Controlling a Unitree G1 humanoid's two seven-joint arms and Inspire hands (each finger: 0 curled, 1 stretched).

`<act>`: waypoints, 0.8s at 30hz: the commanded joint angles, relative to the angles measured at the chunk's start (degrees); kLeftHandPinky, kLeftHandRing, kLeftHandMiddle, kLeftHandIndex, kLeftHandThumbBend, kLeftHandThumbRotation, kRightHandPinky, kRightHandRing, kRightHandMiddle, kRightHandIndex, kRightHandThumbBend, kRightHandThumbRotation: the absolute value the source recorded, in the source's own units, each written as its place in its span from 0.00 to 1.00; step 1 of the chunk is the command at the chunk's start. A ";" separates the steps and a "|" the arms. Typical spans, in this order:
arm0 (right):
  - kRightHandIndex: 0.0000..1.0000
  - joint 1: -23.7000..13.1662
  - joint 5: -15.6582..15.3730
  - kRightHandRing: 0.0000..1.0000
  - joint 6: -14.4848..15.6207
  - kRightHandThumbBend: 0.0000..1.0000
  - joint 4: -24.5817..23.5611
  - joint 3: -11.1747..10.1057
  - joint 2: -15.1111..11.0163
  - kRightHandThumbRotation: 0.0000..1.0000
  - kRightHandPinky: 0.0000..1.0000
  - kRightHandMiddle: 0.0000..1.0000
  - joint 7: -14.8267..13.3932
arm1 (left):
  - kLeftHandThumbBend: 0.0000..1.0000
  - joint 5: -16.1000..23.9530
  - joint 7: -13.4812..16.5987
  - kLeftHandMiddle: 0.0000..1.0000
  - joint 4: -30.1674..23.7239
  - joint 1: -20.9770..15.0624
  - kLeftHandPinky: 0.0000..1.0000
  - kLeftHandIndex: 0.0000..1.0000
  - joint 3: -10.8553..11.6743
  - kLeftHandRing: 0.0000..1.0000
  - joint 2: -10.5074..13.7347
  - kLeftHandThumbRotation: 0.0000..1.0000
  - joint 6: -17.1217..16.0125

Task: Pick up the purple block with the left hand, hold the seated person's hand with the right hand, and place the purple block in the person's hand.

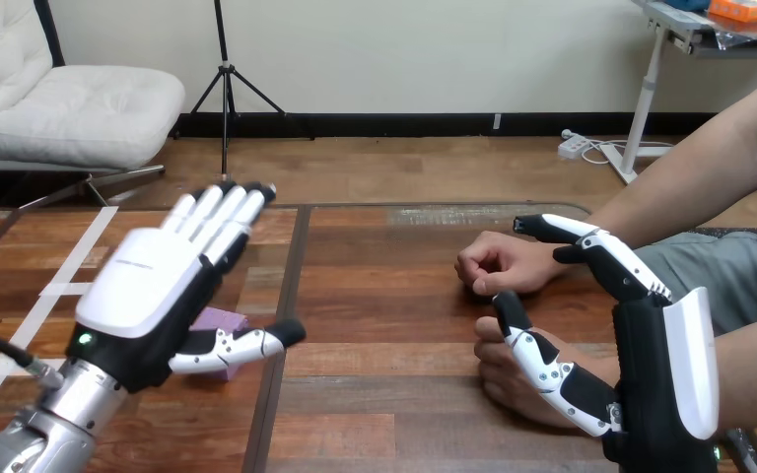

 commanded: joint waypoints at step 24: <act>0.70 -3.12 0.78 0.72 -0.11 0.39 -1.38 -1.52 -0.41 0.29 0.63 0.72 1.16 | 0.75 -4.29 -7.77 1.00 7.81 -9.25 1.00 1.00 -6.92 1.00 2.62 1.00 -0.01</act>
